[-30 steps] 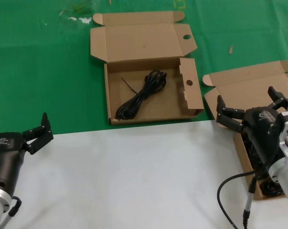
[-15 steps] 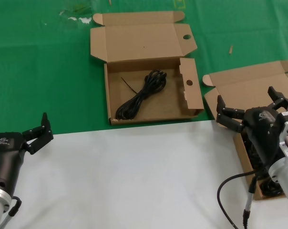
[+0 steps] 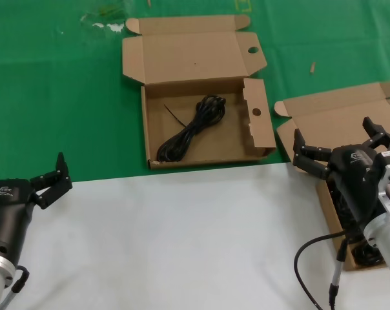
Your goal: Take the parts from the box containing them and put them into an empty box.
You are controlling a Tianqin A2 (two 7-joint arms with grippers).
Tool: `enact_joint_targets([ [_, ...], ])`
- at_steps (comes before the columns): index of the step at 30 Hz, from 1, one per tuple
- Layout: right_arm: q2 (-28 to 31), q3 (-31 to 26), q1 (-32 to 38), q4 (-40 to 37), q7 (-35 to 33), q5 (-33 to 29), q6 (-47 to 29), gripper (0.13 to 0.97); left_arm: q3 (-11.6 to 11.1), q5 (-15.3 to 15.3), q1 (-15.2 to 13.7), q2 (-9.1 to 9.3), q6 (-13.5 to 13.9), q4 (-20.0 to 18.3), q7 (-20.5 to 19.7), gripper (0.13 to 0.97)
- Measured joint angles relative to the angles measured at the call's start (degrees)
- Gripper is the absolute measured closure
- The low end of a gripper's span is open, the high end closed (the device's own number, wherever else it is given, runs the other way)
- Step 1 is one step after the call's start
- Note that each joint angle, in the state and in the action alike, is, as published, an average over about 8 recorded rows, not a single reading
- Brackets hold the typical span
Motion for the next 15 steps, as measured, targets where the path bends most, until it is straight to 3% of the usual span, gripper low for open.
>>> enact_joint_targets([
  [15,0.0,0.0,0.0,0.0,0.0,0.0,0.0,0.129,0.0,0.0,0.0,0.0,0.0,0.0,0.0,0.132],
])
